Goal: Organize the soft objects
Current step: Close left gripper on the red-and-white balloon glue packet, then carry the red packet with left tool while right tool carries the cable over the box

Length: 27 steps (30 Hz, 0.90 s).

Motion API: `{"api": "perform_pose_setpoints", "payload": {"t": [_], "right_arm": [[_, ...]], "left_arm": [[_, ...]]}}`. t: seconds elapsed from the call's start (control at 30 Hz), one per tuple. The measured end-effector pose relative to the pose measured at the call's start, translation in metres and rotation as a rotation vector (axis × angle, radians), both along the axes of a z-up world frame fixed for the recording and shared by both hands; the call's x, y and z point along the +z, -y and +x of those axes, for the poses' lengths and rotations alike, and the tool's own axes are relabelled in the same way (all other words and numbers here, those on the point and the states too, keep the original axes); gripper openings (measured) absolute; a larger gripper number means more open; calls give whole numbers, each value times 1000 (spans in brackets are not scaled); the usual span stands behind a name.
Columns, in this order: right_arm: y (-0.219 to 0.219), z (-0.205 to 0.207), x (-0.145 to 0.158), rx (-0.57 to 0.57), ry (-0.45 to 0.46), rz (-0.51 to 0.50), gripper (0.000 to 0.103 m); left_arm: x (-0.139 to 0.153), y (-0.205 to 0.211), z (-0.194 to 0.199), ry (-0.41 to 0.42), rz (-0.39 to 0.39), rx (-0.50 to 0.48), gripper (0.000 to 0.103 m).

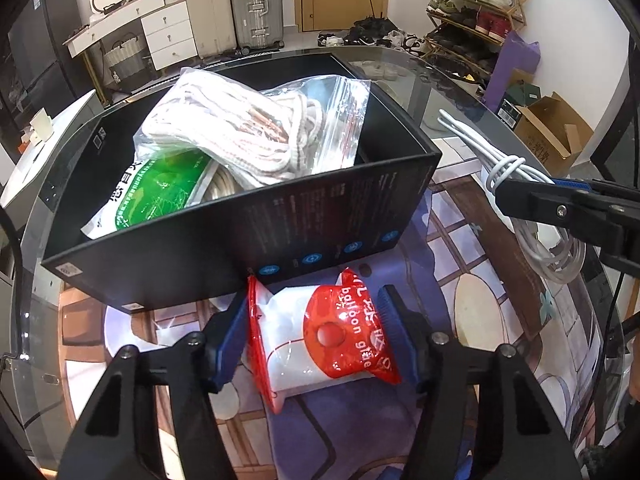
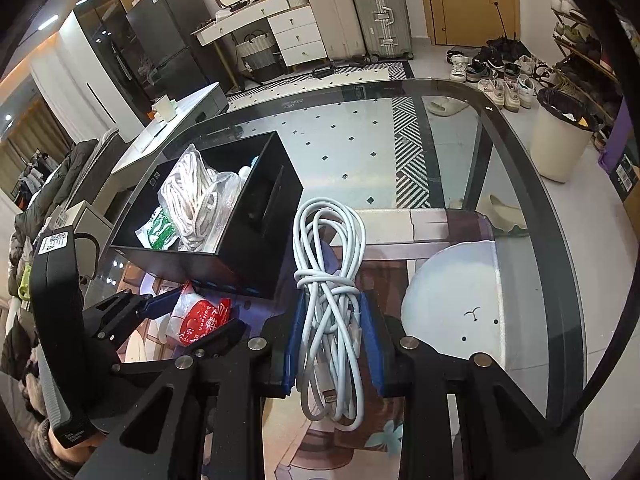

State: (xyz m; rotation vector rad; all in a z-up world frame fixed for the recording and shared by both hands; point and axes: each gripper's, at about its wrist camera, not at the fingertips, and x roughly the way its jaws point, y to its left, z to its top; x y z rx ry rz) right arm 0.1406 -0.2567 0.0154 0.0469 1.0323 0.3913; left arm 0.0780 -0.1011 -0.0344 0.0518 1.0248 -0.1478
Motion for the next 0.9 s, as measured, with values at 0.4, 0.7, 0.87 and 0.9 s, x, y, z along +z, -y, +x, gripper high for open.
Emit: {"api": "perform_pose_setpoints", "payload": {"t": [0.4,0.7,0.87,0.9], "right_arm": [[-6,-4,8,13,14,-6,28],[-14,-9,15,26,21,-12,28],[-22,-10,19,39,29,-14,28],[-24,-11,20,42,32,-14,28]], "left_arm": [[4,-4,-11,-12,-1,-28,50],[12,-17,-24,22,-5,-39,49],[24,-25,-31,52,-8,-34,49],[26,-27,-31,56,-10,-34,49]]}}
